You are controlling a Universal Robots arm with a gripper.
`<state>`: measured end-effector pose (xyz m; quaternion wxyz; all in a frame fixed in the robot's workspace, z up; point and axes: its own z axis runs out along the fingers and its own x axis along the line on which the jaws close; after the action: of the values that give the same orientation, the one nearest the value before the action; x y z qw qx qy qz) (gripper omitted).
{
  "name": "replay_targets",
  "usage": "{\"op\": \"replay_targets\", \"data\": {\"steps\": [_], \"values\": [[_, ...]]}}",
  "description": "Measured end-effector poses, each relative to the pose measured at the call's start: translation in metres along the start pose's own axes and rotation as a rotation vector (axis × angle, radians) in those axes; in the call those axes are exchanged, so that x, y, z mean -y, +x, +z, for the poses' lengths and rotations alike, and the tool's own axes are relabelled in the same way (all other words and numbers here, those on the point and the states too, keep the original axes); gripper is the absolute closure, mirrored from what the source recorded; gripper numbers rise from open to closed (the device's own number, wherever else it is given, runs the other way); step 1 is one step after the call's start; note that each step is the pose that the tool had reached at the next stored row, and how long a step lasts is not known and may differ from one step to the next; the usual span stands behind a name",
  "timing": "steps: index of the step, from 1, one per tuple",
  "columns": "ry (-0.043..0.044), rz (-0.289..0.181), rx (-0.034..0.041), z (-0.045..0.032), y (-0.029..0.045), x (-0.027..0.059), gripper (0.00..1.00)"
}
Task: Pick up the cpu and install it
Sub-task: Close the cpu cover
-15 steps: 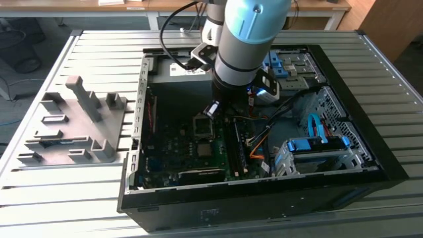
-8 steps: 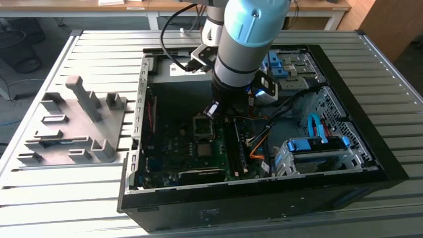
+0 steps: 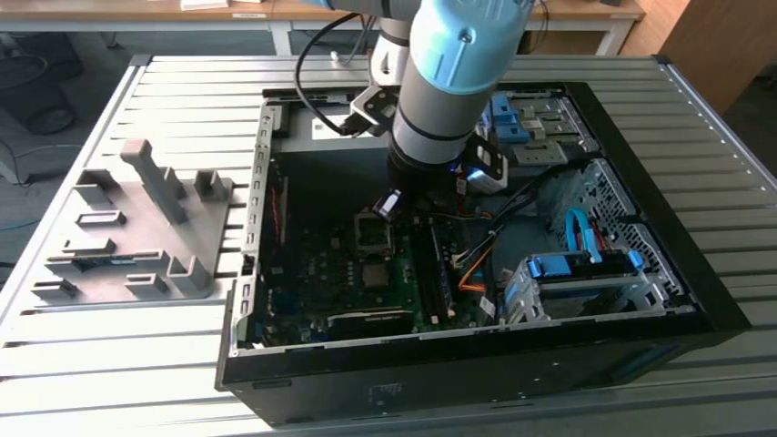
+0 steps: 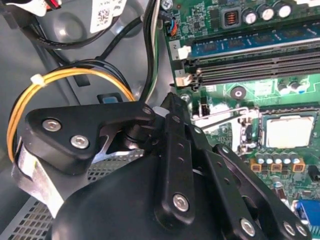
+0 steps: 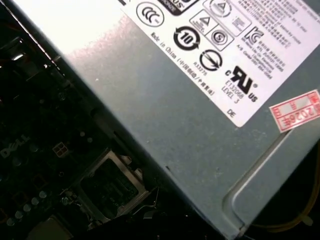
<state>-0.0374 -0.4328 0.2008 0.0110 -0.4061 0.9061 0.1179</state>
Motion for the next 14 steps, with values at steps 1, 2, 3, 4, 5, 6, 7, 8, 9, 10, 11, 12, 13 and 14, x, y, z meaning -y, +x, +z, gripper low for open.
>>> {"op": "replay_targets", "data": {"steps": [1,2,3,4,5,6,7,8,9,10,11,12,13,14], "values": [[-0.0007,0.0,0.0008,0.0008,0.0001,-0.0001,0.9],[-0.0012,0.0,0.0013,0.0015,0.0002,-0.0002,0.9],[-0.0018,0.0,0.002,0.0023,0.0003,-0.0003,0.9],[-0.0023,0.0,0.0026,0.0031,0.0004,-0.0004,0.9],[-0.0026,0.0,0.0029,0.0038,0.0005,-0.0004,0.9],[-0.0027,0.0,0.0029,0.0041,0.0007,-0.0005,0.9],[-0.0026,0.0,0.0026,0.0042,0.0009,-0.0006,0.9],[-0.0026,0.0,0.0026,0.0043,0.0011,-0.0009,0.9],[-0.0026,0.0,0.0027,0.0044,0.0015,-0.0013,0.9],[-0.0027,0.0,0.003,0.0045,0.0018,-0.0016,0.9],[-0.0027,0.0,0.0031,0.0046,0.0021,-0.0019,0.9],[-0.0026,0.0,0.0033,0.0046,0.0024,-0.0022,0.9],[-0.0025,0.0,0.0034,0.0046,0.0029,-0.0025,0.9],[-0.0021,0.0,0.0035,0.0046,0.0034,-0.0029,0.9]]}}
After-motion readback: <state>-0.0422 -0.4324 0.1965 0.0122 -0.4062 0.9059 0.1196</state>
